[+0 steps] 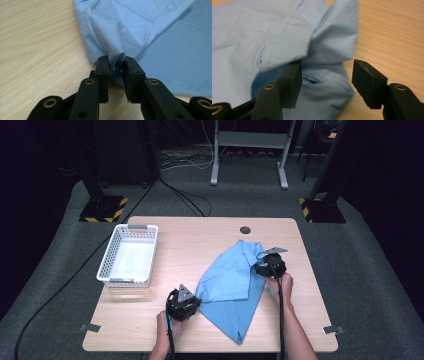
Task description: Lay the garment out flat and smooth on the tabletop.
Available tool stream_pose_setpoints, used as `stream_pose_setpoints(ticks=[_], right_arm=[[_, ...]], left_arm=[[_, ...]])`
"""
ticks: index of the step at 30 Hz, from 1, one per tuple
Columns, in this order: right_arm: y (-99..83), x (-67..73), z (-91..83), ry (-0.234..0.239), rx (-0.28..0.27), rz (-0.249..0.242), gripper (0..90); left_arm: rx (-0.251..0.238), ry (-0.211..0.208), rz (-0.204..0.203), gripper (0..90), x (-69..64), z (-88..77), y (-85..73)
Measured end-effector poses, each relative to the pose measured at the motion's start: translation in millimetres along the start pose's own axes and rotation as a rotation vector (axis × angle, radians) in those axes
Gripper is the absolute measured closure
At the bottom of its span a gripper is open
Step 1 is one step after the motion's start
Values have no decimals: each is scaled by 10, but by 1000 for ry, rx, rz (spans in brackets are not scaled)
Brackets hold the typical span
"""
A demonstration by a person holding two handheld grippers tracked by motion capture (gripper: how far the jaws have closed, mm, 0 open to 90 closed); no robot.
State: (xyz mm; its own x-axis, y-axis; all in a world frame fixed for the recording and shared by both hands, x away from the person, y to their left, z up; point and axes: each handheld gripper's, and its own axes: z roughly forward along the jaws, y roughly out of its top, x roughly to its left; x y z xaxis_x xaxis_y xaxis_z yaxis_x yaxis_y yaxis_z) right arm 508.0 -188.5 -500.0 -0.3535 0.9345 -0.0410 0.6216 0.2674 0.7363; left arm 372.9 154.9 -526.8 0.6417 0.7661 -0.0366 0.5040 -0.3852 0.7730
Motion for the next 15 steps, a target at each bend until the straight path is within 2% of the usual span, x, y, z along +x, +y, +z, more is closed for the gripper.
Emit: stream_pose_setpoints(ticks=[3,7,8,10,13,15], right_arm=[[-115,-142,-108,24,-19,79,361],[-236,-197,-68,25,22,76,391],[-246,-198,-50,41,25,76,411],[-257,-185,-27,58,-6,66,474],[-254,-174,23,76,-12,60,617],[-258,-153,14,65,-11,57,723]], left_arm=[[0,0,0,748,0,0,0],[0,-2,-3,747,5,1,0],[0,-3,-4,747,6,1,1],[1,-5,-5,747,10,1,1],[1,-13,-7,747,19,1,2],[1,-14,-5,747,21,2,2]])
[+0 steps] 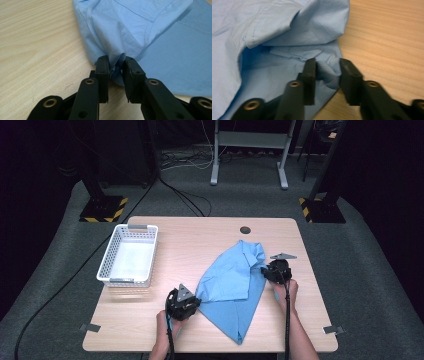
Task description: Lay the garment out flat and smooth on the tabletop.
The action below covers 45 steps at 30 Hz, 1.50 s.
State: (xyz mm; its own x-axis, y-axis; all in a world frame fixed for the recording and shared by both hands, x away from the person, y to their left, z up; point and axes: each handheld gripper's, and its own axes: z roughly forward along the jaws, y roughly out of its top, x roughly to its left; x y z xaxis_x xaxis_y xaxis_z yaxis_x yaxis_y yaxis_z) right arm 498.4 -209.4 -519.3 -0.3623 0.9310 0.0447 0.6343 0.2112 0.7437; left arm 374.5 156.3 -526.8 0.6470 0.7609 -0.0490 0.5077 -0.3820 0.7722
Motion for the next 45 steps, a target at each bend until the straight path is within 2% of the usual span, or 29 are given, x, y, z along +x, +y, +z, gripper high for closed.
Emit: stream_pose_setpoints(ticks=[2,5,11,16,23,27,28,29,31,32,34,36,38,40,42,45], right_arm=[[-30,26,-26,0,-6,-16,800],[-100,79,-93,-13,-11,-45,838],[-264,116,-253,-1,-23,-76,832],[-413,109,-376,0,-51,-55,824],[-480,156,-445,-11,-56,-87,821],[-491,163,-467,-70,-87,-91,689],[-492,144,-476,-60,-96,-76,648],[-493,124,-482,-47,-101,-59,552],[-484,77,-478,-41,-95,-24,427],[-482,48,-469,-17,-95,-3,353],[-456,27,-427,-30,-56,-2,230],[-422,-2,-366,-19,-3,-9,141],[-406,-18,-345,-18,8,-22,100],[-399,-14,-334,-11,15,-39,77],[-396,-3,-327,-2,20,-50,62],[-391,2,-320,8,25,-55,53]], left_arm=[[1,5,6,747,-4,0,0],[1,-3,3,747,9,0,1],[2,-4,11,748,13,-5,-2],[1,-6,12,747,19,-32,-26],[1,5,10,747,15,-102,-84],[-1,11,2,746,16,-129,-108],[-1,12,2,745,16,-133,-111],[0,12,4,744,17,-136,-113],[0,21,6,730,15,-140,-115],[-1,36,5,703,11,-140,-116],[4,80,-6,585,15,-139,-115],[15,116,-31,390,17,-129,-112],[23,134,-34,284,12,-130,-114],[11,148,-29,215,-15,-143,-120],[1,143,-27,158,-50,-148,-119],[6,146,11,83,-129,-153,-85]])
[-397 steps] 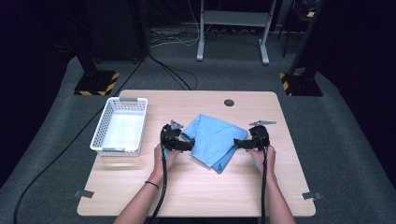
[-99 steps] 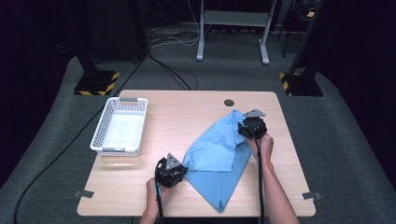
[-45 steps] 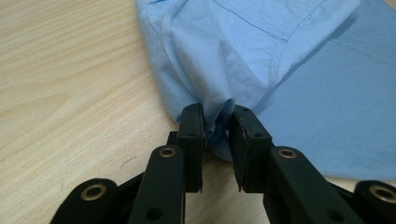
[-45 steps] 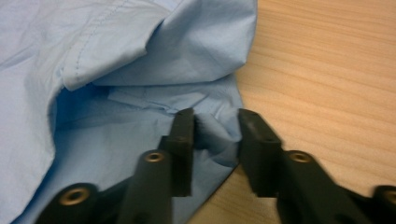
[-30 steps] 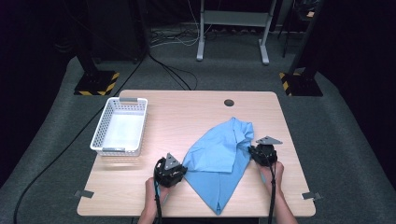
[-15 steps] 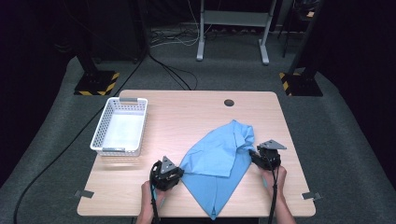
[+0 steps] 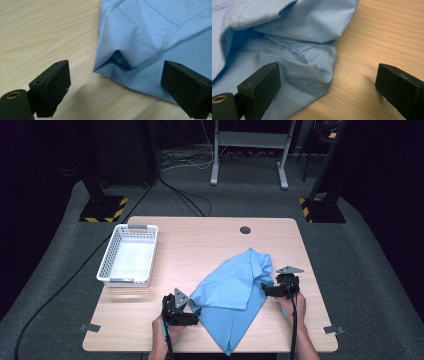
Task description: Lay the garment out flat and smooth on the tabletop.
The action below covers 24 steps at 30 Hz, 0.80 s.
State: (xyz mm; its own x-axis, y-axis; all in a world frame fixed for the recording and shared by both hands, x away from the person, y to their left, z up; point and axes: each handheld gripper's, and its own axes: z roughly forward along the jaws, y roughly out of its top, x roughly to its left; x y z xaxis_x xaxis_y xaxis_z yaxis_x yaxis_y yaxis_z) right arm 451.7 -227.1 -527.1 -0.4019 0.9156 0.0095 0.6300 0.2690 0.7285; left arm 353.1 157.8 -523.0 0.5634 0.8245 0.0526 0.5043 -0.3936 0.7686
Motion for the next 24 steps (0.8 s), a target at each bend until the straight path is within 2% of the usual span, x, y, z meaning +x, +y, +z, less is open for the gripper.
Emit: stream_pose_setpoints(ticks=[5,10,16,22,24], right_arm=[[1,0,2,0,1,0,50],[1,0,2,0,2,1,50],[1,0,1,-3,1,2,50],[0,0,1,-5,0,3,51],[0,0,1,-5,0,2,52]], left_arm=[[-20,-25,55,38,-163,-23,124],[-24,-89,99,6,-340,49,287],[-5,-153,154,4,-537,238,487],[28,-193,228,4,-736,439,670],[33,-200,236,4,-766,475,694]])
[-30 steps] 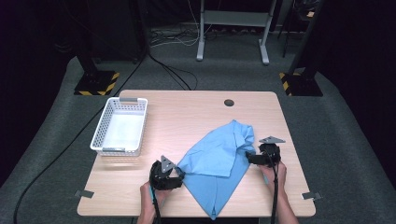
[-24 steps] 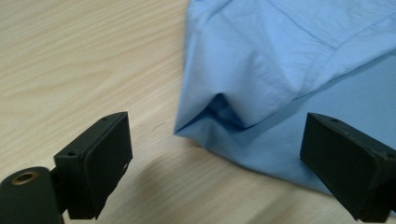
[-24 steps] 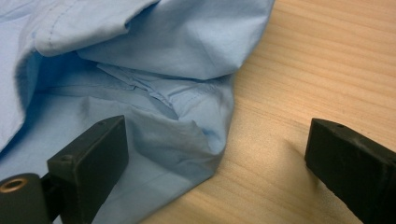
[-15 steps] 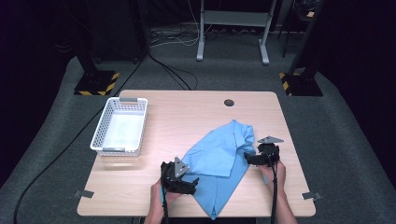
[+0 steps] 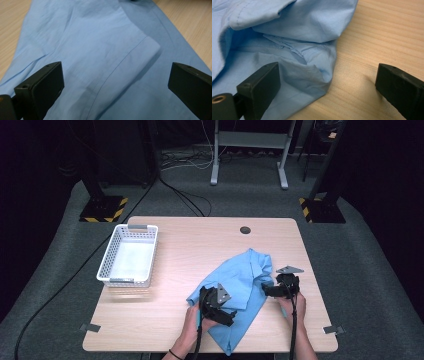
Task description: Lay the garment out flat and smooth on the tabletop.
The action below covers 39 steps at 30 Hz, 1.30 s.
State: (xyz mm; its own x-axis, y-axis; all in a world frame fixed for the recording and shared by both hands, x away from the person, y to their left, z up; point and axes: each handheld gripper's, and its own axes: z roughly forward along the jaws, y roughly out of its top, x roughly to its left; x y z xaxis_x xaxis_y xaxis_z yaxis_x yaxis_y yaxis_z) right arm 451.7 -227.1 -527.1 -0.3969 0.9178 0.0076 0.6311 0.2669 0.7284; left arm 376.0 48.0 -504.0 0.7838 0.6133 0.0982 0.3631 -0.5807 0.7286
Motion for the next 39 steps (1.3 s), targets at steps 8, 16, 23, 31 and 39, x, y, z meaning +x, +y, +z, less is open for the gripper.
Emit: stream_pose_setpoints(ticks=[8,16,23,31,39], right_arm=[[0,-1,0,-1,0,1,52],[-1,0,-1,-2,0,2,55],[-1,1,-1,-4,-1,3,57],[-1,-1,-1,-6,-2,2,57],[0,2,-1,-6,-3,5,58]], left_arm=[[73,-48,38,4,-60,271,129],[51,-104,94,333,-95,330,181],[54,-94,120,649,-70,334,210],[50,-66,133,834,-37,360,239],[-10,-33,73,838,155,274,331]])
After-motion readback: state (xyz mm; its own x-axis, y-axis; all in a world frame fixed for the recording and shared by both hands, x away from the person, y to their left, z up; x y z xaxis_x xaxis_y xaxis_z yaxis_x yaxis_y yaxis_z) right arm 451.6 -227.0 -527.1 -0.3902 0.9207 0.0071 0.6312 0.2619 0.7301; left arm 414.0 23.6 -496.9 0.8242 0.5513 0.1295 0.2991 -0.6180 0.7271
